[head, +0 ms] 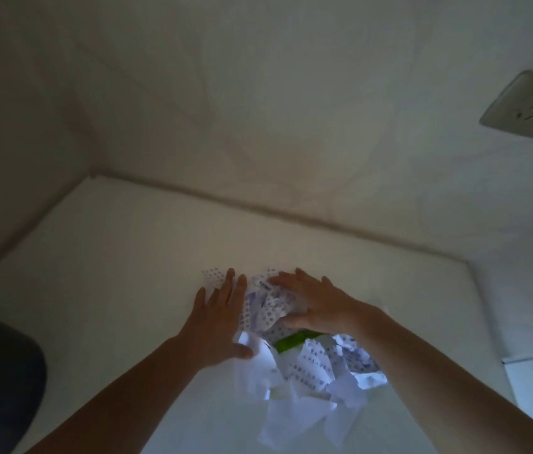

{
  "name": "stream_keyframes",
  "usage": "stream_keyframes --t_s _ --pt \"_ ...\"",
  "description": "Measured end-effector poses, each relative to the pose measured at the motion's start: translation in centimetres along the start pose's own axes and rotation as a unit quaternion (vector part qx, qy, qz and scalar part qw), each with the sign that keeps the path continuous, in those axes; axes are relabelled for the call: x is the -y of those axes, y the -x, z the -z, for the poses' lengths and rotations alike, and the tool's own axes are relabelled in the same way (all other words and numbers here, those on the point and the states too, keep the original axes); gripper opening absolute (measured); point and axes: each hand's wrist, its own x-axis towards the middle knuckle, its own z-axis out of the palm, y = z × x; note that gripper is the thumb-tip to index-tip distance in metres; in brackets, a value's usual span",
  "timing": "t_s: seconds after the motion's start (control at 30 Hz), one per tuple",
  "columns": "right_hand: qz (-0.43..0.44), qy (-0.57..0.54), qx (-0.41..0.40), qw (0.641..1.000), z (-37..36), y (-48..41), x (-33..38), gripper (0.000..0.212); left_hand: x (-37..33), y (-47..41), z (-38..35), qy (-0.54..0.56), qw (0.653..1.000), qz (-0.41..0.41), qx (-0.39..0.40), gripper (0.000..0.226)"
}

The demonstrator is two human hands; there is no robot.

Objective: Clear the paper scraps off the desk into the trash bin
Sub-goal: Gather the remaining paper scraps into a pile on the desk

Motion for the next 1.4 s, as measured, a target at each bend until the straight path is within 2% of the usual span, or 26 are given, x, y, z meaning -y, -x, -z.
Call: stream_keyframes --t_s 0.07,0.13,0.2,0.27,0.37,0.53,0.73,0.9,0.97,1.03,1.1,1.17,1.27,1.4 --pt "0.008 -0.037 -0.039 0.999 0.8 1.6 0.3 0.083 0.6 0.5 0.3 -0.013 1.0 0.001 0.016 0.132" --pt "-0.015 -0.1 -0.114 0.988 1.2 4.4 -0.6 0.083 1.4 0.8 0.8 -0.009 0.999 0.006 0.04 0.14" --pt "-0.071 -0.147 -0.195 0.967 0.0 8.1 -2.4 0.086 2.1 0.6 1.4 0.009 0.998 0.01 0.058 0.15" --pt "-0.129 -0.184 -0.236 0.945 -2.5 11.6 -4.1 0.093 2.5 0.0 2.0 0.002 0.998 0.003 0.057 0.154" --pt "-0.164 -0.243 -0.218 0.931 -6.5 13.9 -4.9 0.106 2.1 -1.1 2.0 -0.052 0.997 -0.018 0.055 0.155" --pt "-0.154 -0.126 -0.237 0.951 -11.1 11.7 -2.8 0.123 1.2 -0.7 -0.4 -0.08 0.994 -0.021 0.073 0.151" --pt "-0.124 -0.041 -0.222 0.966 -12.9 7.6 3.1 0.12 3.9 2.3 0.0 -0.101 0.994 -0.013 0.028 0.13" --pt "-0.107 -0.051 -0.214 0.97 -12.4 5.4 6.6 0.114 6.5 4.5 0.8 -0.009 0.999 0.026 0.016 0.112" --pt "-0.096 -0.084 -0.233 0.964 -11.3 6.0 6.3 0.111 7.0 5.2 0.6 0.049 0.998 0.035 0.0 0.116" --pt "-0.127 -0.104 -0.298 0.94 -9.5 7.0 4.2 0.101 6.8 5.9 0.6 0.109 0.993 0.038 -0.022 0.13" --pt "-0.208 -0.104 -0.351 0.907 -7.3 7.9 1.0 0.086 6.3 6.9 0.4 0.142 0.989 0.025 -0.031 0.149" --pt "-0.288 -0.136 -0.339 0.885 -5.8 8.5 -1.5 0.078 5.3 7.9 -0.4 0.128 0.992 -0.005 -0.023 0.157" --pt "-0.287 -0.196 -0.255 0.903 -6.1 7.9 -1.7 0.077 4.2 8.9 -2.1 0.096 0.995 -0.016 0.007 0.163" --pt "-0.19 -0.189 -0.201 0.942 -8.1 5.8 2.1 0.075 4.2 8.5 -2.3 0.092 0.996 0.013 -0.001 0.161"
